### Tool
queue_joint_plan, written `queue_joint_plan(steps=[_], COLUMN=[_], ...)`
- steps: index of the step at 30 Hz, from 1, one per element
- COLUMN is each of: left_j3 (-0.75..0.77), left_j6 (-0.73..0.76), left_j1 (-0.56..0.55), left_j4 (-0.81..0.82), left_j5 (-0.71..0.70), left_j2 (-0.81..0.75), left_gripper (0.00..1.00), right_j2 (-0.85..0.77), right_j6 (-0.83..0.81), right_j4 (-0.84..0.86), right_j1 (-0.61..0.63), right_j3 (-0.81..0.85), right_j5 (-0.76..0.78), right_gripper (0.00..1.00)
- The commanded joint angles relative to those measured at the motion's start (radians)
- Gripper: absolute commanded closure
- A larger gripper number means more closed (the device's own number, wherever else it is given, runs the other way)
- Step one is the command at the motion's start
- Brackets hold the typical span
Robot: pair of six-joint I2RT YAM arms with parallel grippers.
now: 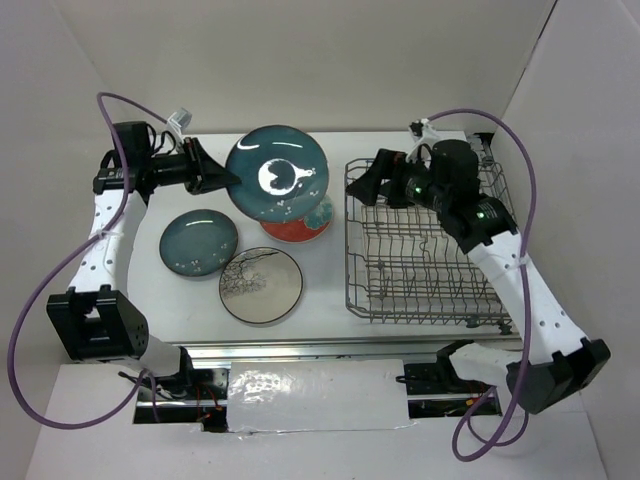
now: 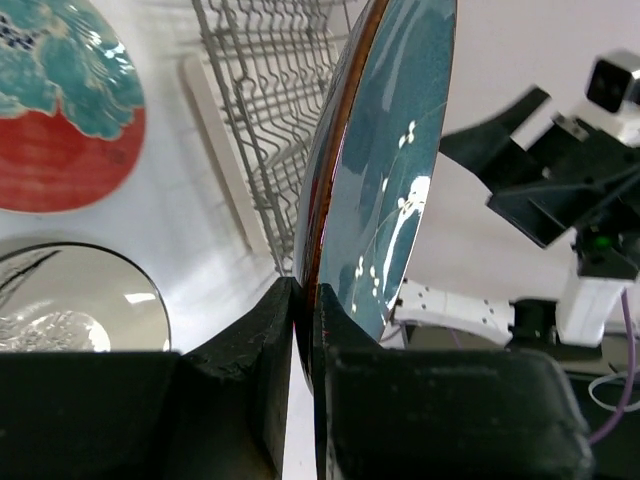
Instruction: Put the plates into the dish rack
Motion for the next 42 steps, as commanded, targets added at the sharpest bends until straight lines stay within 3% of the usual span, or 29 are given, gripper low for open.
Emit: queue_joint_plan(steps=[1,9,17,23,25,27,29,34,35,36,39,42], left_j3=[0.011,0.002,-0.030,-0.053,-0.063,-0.063,-0.058,-0.052,-0.044,-0.032,0.014,0.055], left_j6=[-0.037,-0.014,-0.022,-0.002,0.010,0.023,0.041,0.056,0.061,0.079,0.121,0.121], left_j1=[-0.008,-0.026,-0.052,-0.069,-0.069,-0.071,-0.069,-0.071,-0.071,-0.071,-0.071,-0.033], left_j4=[0.110,0.102,0.142,0.143,0.139,0.127,0.108,0.102,0.088,0.072,-0.014,-0.097], left_j5=[0.185,0.216,0.276,0.268,0.273,0.262,0.255,0.253,0.250,0.245,0.186,0.046], left_j2=[-0.050,-0.050,-0.052,-0.055,-0.056,-0.060,-0.057,-0.049,-0.044,-0.031,-0.020,-0.020], left_gripper=[1.00,1.00,1.00,1.00,1.00,1.00,1.00,1.00,0.71,0.50,0.01,0.01], right_j2=[0.045,0.169,0.236,0.238,0.220,0.207,0.187,0.149,0.134,0.125,0.069,0.013], right_j6=[0.018,0.076,0.194,0.220,0.220,0.214,0.202,0.204,0.201,0.194,0.149,0.101], right_j4=[0.116,0.217,0.319,0.339,0.339,0.328,0.301,0.285,0.279,0.258,0.204,0.025], right_j1=[0.038,0.092,0.112,0.120,0.120,0.118,0.120,0.118,0.118,0.120,0.118,0.114], right_j3=[0.018,0.036,0.073,0.078,0.073,0.072,0.070,0.047,0.044,0.046,0.062,0.118], right_j5=[-0.079,-0.196,-0.253,-0.253,-0.250,-0.238,-0.203,-0.136,-0.123,-0.106,0.013,0.225], right_gripper=[0.00,0.07,0.29,0.52,0.64,0.83,0.97,1.00,1.00,1.00,1.00,1.00])
